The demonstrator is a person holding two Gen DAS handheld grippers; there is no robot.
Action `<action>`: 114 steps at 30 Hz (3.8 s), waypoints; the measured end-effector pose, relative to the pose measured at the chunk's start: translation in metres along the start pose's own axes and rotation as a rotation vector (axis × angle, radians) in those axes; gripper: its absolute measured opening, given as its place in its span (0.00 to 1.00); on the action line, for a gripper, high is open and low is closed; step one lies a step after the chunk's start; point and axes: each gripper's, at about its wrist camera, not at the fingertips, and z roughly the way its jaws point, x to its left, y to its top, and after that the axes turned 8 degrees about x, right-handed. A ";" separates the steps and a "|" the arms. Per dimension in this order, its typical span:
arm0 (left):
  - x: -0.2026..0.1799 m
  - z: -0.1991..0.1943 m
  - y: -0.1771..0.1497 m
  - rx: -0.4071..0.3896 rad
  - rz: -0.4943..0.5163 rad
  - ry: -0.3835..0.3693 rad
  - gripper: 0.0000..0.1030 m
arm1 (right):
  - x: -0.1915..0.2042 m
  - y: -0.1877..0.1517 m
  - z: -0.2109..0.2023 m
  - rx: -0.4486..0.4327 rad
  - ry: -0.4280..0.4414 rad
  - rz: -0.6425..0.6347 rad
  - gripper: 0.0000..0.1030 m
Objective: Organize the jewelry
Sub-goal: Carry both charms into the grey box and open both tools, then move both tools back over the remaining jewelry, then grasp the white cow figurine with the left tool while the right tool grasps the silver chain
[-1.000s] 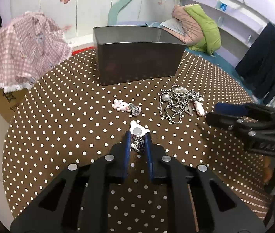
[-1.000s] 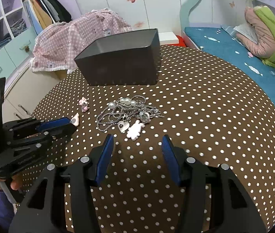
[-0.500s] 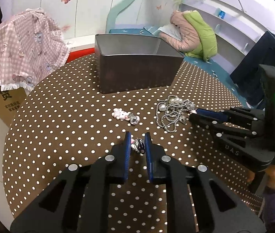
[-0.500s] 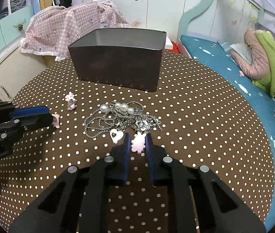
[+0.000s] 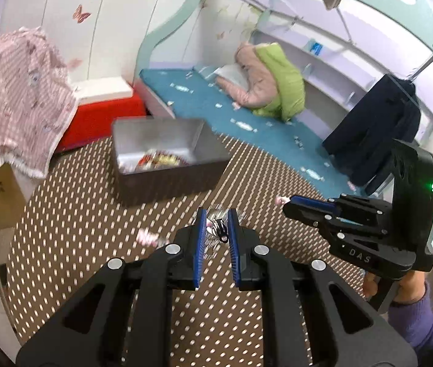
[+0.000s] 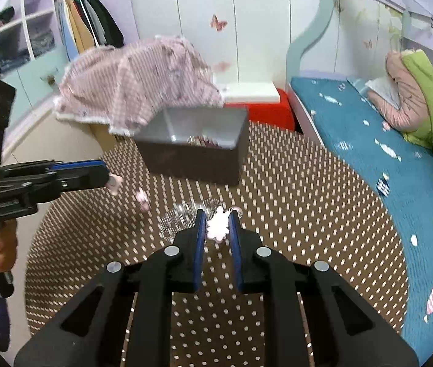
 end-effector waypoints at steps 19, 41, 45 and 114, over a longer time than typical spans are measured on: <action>0.025 0.034 0.097 0.026 -0.086 0.063 0.14 | 0.005 0.092 0.044 -0.010 0.063 -0.015 0.14; 0.057 0.089 0.086 0.117 -0.163 0.118 0.19 | 0.000 0.097 0.103 0.088 0.109 0.027 0.14; 0.057 0.086 0.083 0.117 -0.177 0.117 0.25 | -0.001 0.096 0.105 0.090 0.111 0.039 0.16; 0.028 0.087 -0.034 0.133 -0.089 0.255 0.15 | 0.018 0.018 0.102 0.189 0.045 -0.197 0.10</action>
